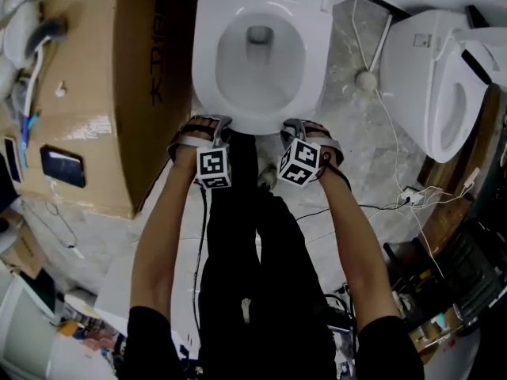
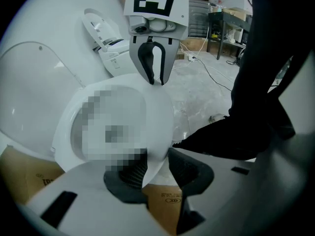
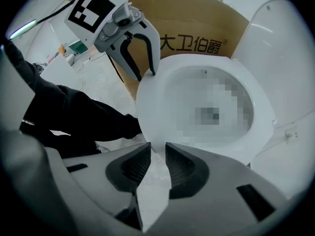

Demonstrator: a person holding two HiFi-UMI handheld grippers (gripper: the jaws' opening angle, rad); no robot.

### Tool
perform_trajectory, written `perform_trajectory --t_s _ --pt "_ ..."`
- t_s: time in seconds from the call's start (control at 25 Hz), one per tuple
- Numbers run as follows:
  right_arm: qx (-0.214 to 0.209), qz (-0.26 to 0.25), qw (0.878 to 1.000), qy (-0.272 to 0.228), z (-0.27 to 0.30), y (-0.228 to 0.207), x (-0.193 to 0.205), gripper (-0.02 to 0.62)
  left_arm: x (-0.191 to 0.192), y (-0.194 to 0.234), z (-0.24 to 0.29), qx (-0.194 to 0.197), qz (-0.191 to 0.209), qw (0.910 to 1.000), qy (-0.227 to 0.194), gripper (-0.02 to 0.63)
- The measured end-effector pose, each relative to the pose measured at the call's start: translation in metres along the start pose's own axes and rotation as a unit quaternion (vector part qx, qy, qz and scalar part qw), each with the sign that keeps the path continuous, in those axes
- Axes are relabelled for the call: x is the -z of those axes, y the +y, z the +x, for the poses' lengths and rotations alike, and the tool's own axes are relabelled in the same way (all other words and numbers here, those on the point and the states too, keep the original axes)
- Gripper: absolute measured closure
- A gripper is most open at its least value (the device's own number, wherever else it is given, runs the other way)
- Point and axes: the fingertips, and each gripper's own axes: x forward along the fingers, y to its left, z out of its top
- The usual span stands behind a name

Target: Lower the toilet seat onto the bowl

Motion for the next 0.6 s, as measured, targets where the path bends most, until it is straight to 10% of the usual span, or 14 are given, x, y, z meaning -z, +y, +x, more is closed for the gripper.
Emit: perform_trajectory --t_s 0.28,0.44,0.6 --pt "0.0 0.02 1.0 0.008 0.002 0.003 -0.001 0.486 0.004 -0.001 0.001 0.016 -0.01 0.9998 0.005 0.454" --pt "0.005 0.095 0.995 -0.007 -0.029 0.018 0.001 0.495 -0.002 -0.006 -0.03 0.025 -0.152 0.988 0.004 0.511" --pt "0.056 0.203 0.973 -0.09 -0.119 0.026 -0.021 0.517 -0.027 0.009 -0.119 -0.042 -0.289 0.9547 -0.057 0.553"
